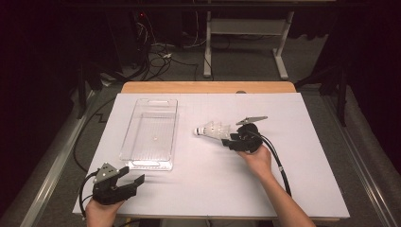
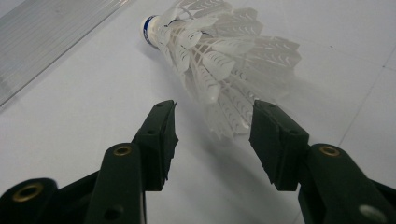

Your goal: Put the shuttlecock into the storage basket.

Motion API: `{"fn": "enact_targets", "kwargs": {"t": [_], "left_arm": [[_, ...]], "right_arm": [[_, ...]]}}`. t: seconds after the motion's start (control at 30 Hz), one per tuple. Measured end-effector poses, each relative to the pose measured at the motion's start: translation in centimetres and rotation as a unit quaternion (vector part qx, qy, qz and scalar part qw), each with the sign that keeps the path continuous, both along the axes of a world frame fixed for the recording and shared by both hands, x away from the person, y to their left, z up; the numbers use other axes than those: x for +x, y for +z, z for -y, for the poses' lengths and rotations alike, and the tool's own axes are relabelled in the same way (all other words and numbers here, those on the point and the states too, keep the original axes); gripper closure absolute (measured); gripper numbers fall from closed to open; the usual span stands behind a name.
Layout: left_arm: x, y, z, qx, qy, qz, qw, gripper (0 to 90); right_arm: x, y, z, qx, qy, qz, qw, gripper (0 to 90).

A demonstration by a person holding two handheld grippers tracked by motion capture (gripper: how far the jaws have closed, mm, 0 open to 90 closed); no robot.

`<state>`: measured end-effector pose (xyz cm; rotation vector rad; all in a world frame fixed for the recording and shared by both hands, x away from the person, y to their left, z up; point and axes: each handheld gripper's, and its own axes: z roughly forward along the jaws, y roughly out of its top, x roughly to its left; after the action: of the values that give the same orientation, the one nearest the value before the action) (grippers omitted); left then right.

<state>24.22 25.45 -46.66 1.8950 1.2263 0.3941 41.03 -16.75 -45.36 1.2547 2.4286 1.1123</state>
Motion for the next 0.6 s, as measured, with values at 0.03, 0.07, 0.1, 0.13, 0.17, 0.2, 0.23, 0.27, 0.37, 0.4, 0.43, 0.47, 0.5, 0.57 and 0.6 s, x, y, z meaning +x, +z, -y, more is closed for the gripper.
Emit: {"fn": "enact_targets", "kwargs": {"t": [0.03,0.07,0.1,0.13,0.17,0.2,0.23,0.27,0.37,0.4,0.43,0.47,0.5,0.57,0.6], "left_arm": [[0.0,0.0,0.0,-0.001,0.001,0.001,1.0,30.9],[0.0,0.0,-0.1,-0.002,0.002,0.001,1.0,30.9],[0.0,0.0,-0.1,-0.002,0.003,0.001,1.0,30.9],[0.0,0.0,-0.1,-0.001,0.003,0.001,1.0,30.9],[0.0,0.0,-0.1,-0.001,0.002,0.001,1.0,30.9],[0.0,0.0,0.0,-0.001,0.002,0.001,1.0,30.9],[0.0,0.0,0.0,-0.001,0.002,0.001,1.0,30.9],[0.0,0.0,0.0,-0.001,0.001,0.001,1.0,30.9],[0.0,0.1,0.1,0.003,-0.001,0.003,1.0,30.9],[0.0,0.1,0.3,0.003,0.0,0.005,1.0,31.0],[-0.1,0.1,0.3,0.004,0.0,0.007,1.0,31.0],[-0.1,0.1,0.3,0.004,0.001,0.007,1.0,31.0],[-0.1,0.1,0.3,0.003,0.002,0.006,1.0,31.0],[0.0,0.1,0.2,0.003,0.001,0.005,1.0,31.0],[0.0,0.1,0.2,0.003,0.001,0.005,1.0,31.0]], "right_arm": [[0.0,0.0,-0.1,-0.001,0.002,0.0,1.0,50.9],[0.0,-0.1,-0.2,-0.002,0.004,0.001,1.0,50.8],[-0.1,-0.1,-0.2,-0.002,0.004,-0.001,1.0,50.7],[-0.1,-0.1,-0.3,-0.002,0.006,0.0,1.0,50.5],[-0.1,-0.1,-0.4,-0.002,0.008,0.002,1.0,50.4],[-0.2,-0.2,-0.5,-0.002,0.008,0.001,1.0,50.2],[-0.1,-0.2,-0.6,-0.001,0.009,0.003,1.0,50.0],[-0.1,-0.3,-0.7,-0.002,0.009,0.002,1.0,49.8],[-0.1,-0.4,-0.9,-0.003,0.011,0.008,0.9999,48.7],[-0.1,-0.5,-1.0,-0.002,0.011,0.008,0.9999,48.5],[-0.2,-0.5,-1.1,-0.003,0.012,0.008,0.9999,48.2],[-0.2,-0.6,-1.2,-0.002,0.013,0.008,0.9999,48.0],[-0.2,-0.6,-1.3,-0.002,0.013,0.009,0.9999,47.8],[-0.2,-0.5,-1.4,-0.002,0.015,0.013,0.9998,47.8],[-0.2,-0.5,-1.5,-0.002,0.015,0.015,0.9998,47.8]]}}
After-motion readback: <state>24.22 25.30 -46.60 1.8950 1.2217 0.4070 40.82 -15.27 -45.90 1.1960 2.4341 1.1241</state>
